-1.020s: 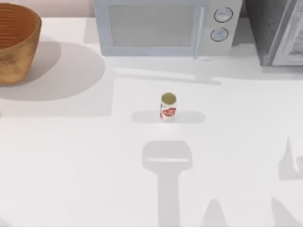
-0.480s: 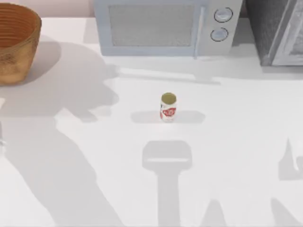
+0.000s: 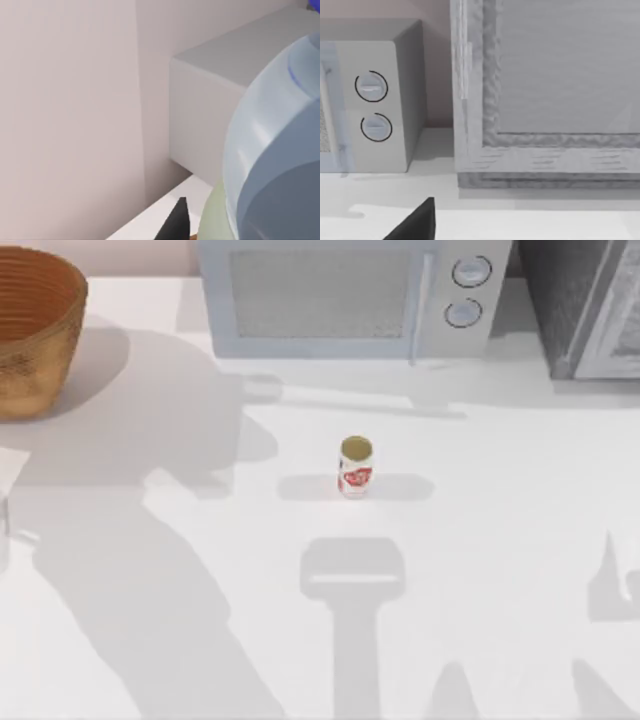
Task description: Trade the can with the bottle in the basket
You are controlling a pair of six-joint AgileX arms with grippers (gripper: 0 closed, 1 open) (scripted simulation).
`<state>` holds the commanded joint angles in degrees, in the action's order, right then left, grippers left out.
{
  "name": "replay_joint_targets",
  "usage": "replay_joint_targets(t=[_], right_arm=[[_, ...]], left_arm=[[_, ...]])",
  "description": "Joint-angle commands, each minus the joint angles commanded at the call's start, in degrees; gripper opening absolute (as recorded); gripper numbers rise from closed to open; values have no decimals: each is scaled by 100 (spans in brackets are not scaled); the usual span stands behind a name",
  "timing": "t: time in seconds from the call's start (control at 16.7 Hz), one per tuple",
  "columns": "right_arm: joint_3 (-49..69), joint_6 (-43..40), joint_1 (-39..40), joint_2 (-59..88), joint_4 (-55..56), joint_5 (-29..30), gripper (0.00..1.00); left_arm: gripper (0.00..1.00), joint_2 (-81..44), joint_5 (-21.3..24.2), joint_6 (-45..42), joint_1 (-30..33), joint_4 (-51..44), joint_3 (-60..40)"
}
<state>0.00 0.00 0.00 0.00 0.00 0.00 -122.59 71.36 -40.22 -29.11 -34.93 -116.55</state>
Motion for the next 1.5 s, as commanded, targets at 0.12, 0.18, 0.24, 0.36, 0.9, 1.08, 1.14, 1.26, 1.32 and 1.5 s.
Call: replay_joint_targets(t=[0.12, 0.18, 0.24, 0.36, 0.9, 1.08, 1.14, 1.26, 1.32, 1.5], right_arm=[[0, 0, 0, 0, 0, 0, 100], [0, 0, 0, 0, 0, 0, 100], [0, 0, 0, 0, 0, 0, 100], [0, 0, 0, 0, 0, 0, 100], [0, 0, 0, 0, 0, 0, 100], [0, 0, 0, 0, 0, 0, 100], [0, 0, 0, 0, 0, 0, 100], [0, 0, 0, 0, 0, 0, 100], [0, 0, 0, 0, 0, 0, 100], [0, 0, 0, 0, 0, 0, 100]], left_arm=[[0, -13, -22, 96, 68, 200, 81], [0, -27, -49, 175, 121, 364, 151], [0, -44, -88, 267, 182, 555, 236], [0, -84, -197, 477, 314, 983, 435], [0, -168, -437, 901, 577, 1857, 841], [23, -168, -437, 901, 577, 1857, 841], [30, -168, -437, 901, 577, 1857, 841], [45, -168, -437, 901, 577, 1857, 841], [53, -168, -437, 901, 577, 1857, 841], [75, -168, -437, 901, 577, 1857, 841]])
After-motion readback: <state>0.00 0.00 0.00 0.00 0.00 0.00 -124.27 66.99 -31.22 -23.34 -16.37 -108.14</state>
